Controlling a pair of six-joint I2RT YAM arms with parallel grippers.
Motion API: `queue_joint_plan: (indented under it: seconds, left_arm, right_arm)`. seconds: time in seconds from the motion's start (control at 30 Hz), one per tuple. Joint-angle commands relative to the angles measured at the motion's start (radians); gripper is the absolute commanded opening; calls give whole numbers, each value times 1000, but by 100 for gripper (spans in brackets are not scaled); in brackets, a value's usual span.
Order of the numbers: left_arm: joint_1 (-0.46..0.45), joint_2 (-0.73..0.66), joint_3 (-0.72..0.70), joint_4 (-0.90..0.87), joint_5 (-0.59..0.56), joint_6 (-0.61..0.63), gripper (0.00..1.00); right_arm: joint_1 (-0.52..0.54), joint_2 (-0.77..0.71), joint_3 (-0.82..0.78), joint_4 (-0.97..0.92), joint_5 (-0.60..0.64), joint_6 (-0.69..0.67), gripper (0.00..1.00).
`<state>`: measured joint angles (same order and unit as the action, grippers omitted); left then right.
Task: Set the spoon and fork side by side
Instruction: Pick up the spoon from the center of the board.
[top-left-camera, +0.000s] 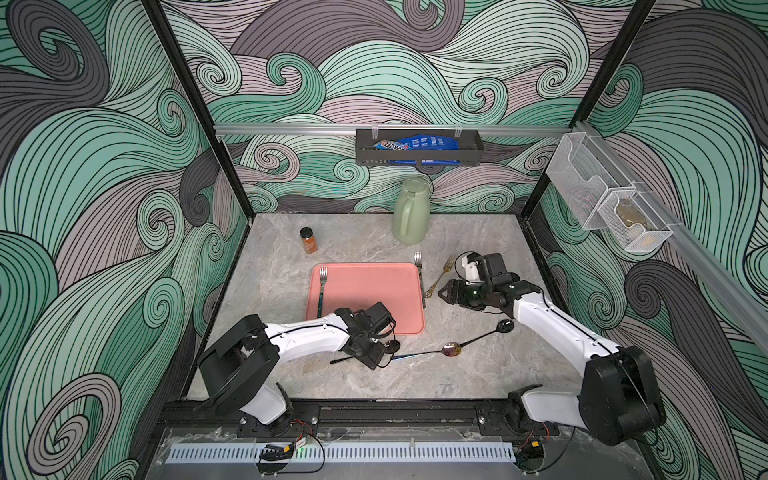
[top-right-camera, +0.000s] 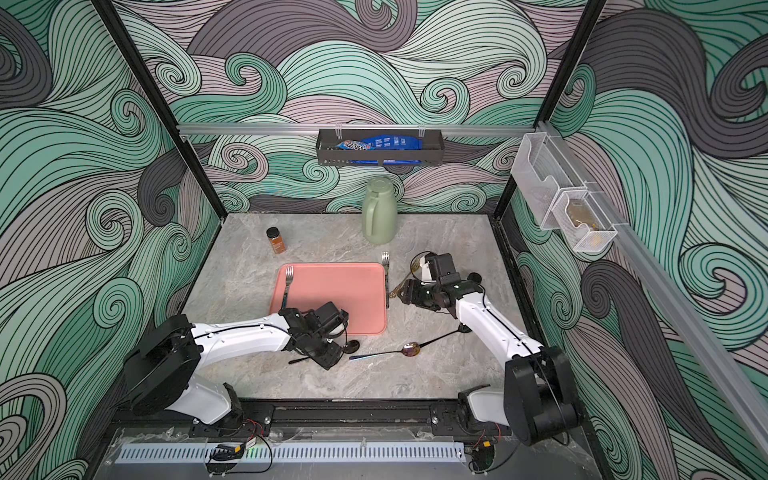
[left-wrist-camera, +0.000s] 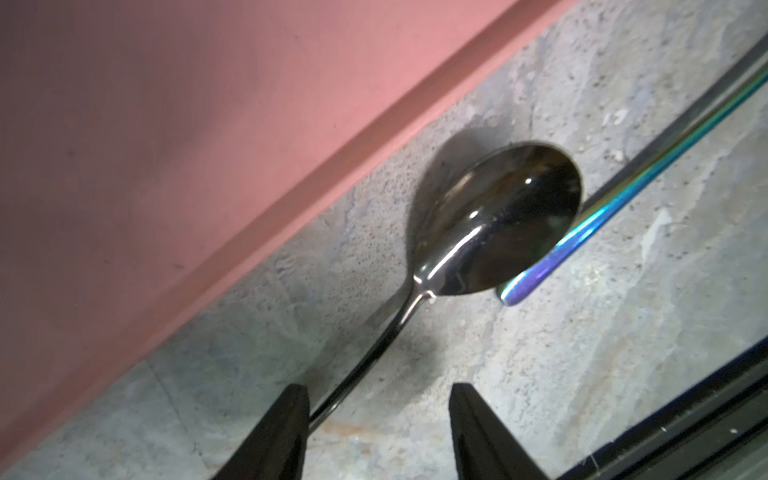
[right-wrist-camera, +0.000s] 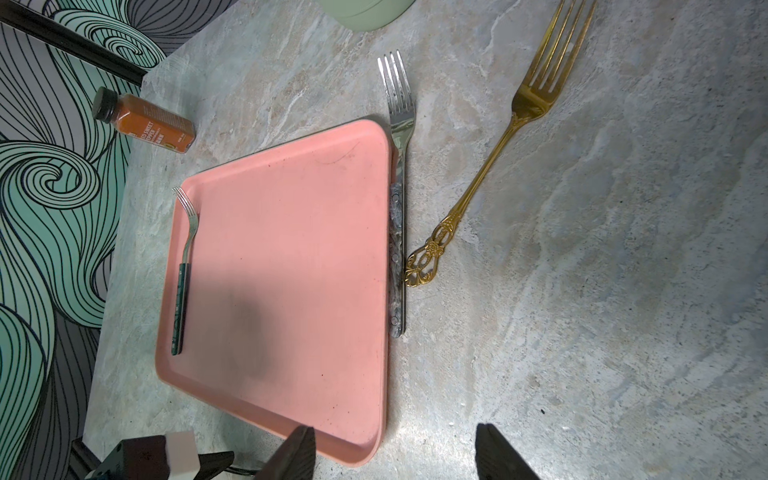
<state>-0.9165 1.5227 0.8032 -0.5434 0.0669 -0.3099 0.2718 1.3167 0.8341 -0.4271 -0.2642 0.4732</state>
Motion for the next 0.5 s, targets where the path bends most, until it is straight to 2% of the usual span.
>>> queue_joint_plan:
  seconds: [0.0,0.3,0.47]
  left_arm:
    - [7,7,18,2,68,20,53]
    - [-6,-26,-41,0,114,-1,42]
    - [-21,-29,-56,-1,102,-13,36]
  right_arm:
    - [3,-11,-15,19,-18,-21,66]
    - [4,3,-12,20,-21,-24,66]
    - [3,1,-7,19,-30,-21,66]
